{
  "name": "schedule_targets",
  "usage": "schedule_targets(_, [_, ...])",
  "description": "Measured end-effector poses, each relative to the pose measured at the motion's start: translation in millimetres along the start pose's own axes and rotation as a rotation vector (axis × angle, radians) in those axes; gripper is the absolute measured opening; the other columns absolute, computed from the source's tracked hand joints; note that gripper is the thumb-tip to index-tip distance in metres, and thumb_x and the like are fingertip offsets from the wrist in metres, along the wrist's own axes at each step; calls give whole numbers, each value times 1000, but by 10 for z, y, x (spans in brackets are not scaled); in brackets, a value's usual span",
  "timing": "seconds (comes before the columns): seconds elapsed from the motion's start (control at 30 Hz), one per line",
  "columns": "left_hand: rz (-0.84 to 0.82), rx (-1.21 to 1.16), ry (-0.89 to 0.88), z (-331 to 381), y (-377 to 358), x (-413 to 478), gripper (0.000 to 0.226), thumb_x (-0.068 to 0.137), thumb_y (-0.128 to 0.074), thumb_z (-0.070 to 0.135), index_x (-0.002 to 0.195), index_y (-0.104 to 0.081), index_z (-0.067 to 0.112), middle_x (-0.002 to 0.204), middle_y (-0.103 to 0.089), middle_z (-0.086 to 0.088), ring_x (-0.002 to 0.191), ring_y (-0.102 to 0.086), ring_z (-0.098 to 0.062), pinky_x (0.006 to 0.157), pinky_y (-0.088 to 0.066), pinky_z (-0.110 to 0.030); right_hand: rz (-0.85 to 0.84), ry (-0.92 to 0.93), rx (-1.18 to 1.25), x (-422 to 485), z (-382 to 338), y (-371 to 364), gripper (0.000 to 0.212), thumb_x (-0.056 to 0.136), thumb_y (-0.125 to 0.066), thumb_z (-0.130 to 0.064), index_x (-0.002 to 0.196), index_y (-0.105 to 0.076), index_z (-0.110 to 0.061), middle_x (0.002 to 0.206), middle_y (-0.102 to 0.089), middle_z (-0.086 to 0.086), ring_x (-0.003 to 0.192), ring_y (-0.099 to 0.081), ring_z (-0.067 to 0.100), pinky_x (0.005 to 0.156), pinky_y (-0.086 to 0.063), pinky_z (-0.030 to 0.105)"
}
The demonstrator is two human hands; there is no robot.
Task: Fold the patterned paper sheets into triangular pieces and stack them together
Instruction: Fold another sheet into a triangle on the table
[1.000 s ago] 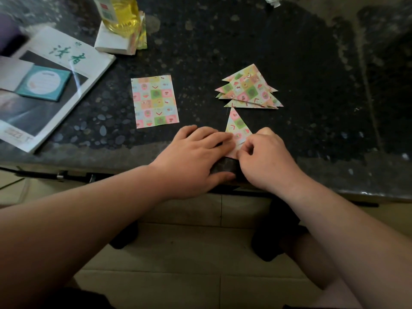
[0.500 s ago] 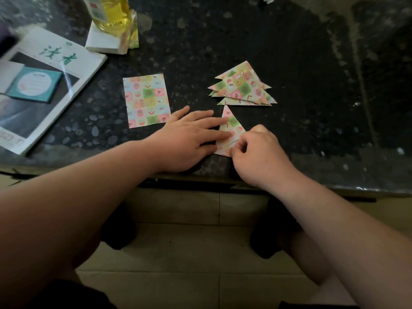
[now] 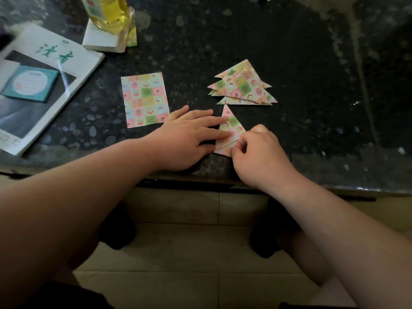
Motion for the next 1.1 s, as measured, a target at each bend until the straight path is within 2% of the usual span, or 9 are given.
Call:
schedule_targets(0.2, [15,-70,8,9,-9,-13,43,108,-28,49,150,-37,56,165,-16,29,155,-1,-2,126,10,-44,18,1,9,-1,16,-12,22,98,-60,-30,77,-61,-23,103,-48,-2,103,-50,18,82,-49,36])
schedule_targets(0.33, [43,3,0,22,-42,-9,46,104,-34,56,150,-36,54,165,-15,28,155,-2,-4,126,9,-46,18,2,12,2,20,-21,22,97,-61,-30,77,-61,-23,103,-49,-2,101,-50,17,81,-48,33])
schedule_targets(0.67, [59,-6,-9,32,-71,-19,42,105,-33,54,147,-39,58,166,-15,27,156,-1,-6,125,11,-45,34,4,10,-4,11,-20,23,97,-60,-31,75,-60,-23,103,-49,-2,102,-50,17,83,-51,37])
schedule_targets(0.97, [59,-9,-6,44,-59,-28,41,106,-31,53,146,-40,57,166,-16,26,156,-1,-6,126,10,-46,27,4,-25,-4,-7,-19,20,99,-57,-31,84,-64,-19,106,-49,0,104,-50,19,84,-53,40])
schedule_targets(1.1, [42,0,-4,37,-52,-19,41,108,-32,50,147,-38,58,166,-13,27,156,-1,-6,126,11,-47,10,2,-36,4,-7,-20,20,100,-56,-30,83,-60,-20,106,-47,0,102,-46,18,81,-46,35])
Point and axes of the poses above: each hand's wrist, its own x-axis towards the middle knuckle, its own y-axis out of the back of the hand, z = x × y, the point moved 2 cm from there along x, towards the middle knuckle
